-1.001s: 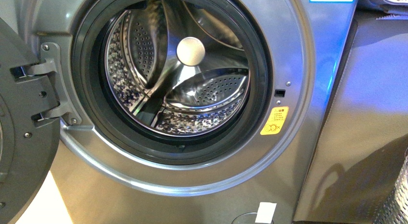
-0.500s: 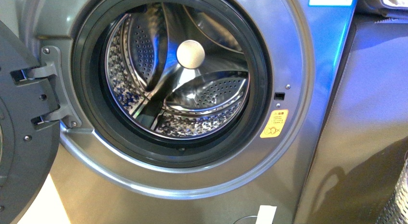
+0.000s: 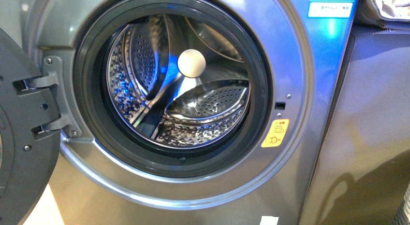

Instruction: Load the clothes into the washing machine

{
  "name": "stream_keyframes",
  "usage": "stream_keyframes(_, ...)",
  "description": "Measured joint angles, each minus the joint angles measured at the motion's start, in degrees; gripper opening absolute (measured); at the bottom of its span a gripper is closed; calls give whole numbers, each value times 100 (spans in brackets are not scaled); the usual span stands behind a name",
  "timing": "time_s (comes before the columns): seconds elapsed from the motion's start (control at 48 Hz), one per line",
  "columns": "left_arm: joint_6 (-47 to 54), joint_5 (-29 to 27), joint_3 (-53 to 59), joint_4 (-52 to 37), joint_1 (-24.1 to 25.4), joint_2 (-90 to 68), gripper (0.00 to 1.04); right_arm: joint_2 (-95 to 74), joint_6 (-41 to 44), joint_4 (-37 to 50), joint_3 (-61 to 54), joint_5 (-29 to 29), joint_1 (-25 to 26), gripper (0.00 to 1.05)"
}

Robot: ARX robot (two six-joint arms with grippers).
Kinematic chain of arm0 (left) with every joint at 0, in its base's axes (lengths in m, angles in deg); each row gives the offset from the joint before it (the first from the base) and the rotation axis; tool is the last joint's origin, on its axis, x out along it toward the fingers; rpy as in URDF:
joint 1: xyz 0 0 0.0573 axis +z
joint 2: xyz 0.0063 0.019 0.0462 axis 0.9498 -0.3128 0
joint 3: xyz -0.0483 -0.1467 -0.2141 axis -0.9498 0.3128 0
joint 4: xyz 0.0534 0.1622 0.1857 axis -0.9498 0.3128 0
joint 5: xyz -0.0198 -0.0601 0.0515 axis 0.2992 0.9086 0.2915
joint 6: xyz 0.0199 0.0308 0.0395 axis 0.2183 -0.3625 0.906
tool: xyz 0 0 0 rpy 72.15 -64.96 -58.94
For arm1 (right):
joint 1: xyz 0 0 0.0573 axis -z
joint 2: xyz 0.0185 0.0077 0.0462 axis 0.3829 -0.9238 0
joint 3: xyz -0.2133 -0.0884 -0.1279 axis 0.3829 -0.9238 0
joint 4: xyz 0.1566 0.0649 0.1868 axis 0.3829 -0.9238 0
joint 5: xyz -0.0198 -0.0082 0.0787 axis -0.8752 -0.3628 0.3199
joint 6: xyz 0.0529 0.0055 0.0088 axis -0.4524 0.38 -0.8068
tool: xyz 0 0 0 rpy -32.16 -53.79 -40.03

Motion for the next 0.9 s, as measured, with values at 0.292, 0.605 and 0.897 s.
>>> stream_keyframes(0.292, 0, 0, 0, 0, 0, 0, 98, 1475, -105, -1285, 846, -125, -614, 13)
stream_keyframes(0.605, 0, 0, 0, 0, 0, 0, 98, 2304, 55, -2909, 2736, -756, -1921, 13)
stream_keyframes(0.897, 0, 0, 0, 0, 0, 0, 98, 1976, 688, -4835, 5329, -1843, -4616, 13)
